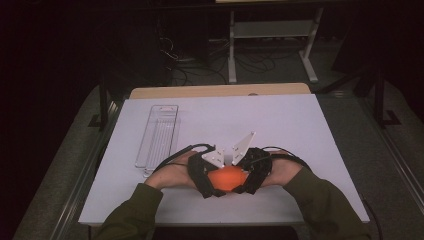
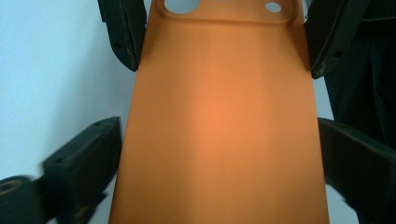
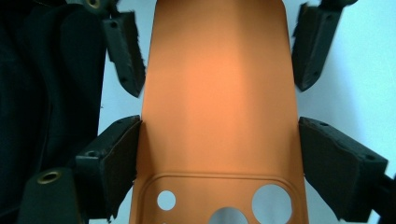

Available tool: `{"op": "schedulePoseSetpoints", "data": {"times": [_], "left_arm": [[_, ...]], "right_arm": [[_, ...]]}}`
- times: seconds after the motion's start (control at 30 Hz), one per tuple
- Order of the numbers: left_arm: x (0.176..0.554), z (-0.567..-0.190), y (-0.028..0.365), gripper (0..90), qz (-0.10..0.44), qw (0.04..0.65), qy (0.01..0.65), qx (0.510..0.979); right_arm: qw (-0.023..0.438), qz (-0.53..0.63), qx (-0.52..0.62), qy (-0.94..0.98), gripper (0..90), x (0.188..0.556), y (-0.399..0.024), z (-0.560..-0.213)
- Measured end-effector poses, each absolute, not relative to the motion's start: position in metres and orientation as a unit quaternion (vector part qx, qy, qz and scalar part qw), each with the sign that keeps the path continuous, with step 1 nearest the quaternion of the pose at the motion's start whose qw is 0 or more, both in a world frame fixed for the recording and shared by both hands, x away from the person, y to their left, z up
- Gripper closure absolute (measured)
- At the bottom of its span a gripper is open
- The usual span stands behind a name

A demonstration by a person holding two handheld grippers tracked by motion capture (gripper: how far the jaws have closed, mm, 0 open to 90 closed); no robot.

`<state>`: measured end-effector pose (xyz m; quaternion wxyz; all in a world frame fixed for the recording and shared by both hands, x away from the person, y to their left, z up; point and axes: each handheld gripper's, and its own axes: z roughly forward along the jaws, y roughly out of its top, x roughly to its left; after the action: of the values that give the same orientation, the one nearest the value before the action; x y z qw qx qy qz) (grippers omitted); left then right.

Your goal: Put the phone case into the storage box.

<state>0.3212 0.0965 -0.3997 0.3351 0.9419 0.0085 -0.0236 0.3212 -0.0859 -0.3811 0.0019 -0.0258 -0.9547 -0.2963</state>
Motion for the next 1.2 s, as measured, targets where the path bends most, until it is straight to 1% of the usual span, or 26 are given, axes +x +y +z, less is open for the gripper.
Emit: {"op": "schedulePoseSetpoints", "data": {"times": [0.27, 0.37, 0.4, 0.83, 1.03, 1.17, 1.2], "left_arm": [[0.3216, -0.4001, 0.0968, 7.4, -0.026, 0.337, 0.011, 0.941], [0.3220, -0.3996, 0.0971, 12.8, -0.026, 0.337, 0.009, 0.941], [0.3218, -0.3996, 0.0971, 13.1, -0.027, 0.337, 0.009, 0.941], [0.3223, -0.4013, 0.0959, 14.9, -0.030, 0.339, 0.006, 0.940], [0.3219, -0.4017, 0.0947, 15.1, -0.039, 0.339, 0.006, 0.940], [0.3232, -0.4014, 0.0957, 15.2, -0.035, 0.335, 0.008, 0.941], [0.3235, -0.4013, 0.0963, 15.3, -0.034, 0.334, 0.010, 0.942]], "right_arm": [[0.002, -0.297, -0.025, -0.955, 15.1, 0.3213, -0.0861, -0.3809], [0.007, -0.300, -0.024, -0.954, 15.1, 0.3217, -0.0861, -0.3814], [0.002, -0.297, -0.024, -0.955, 15.1, 0.3215, -0.0863, -0.3808], [0.008, -0.294, -0.023, -0.956, 14.6, 0.3224, -0.0873, -0.3823], [0.025, -0.292, -0.025, -0.956, 13.9, 0.3239, -0.0882, -0.3843], [0.016, -0.293, -0.029, -0.955, 12.4, 0.3232, -0.0876, -0.3847], [0.013, -0.294, -0.030, -0.955, 10.3, 0.3232, -0.0875, -0.3846]]}}
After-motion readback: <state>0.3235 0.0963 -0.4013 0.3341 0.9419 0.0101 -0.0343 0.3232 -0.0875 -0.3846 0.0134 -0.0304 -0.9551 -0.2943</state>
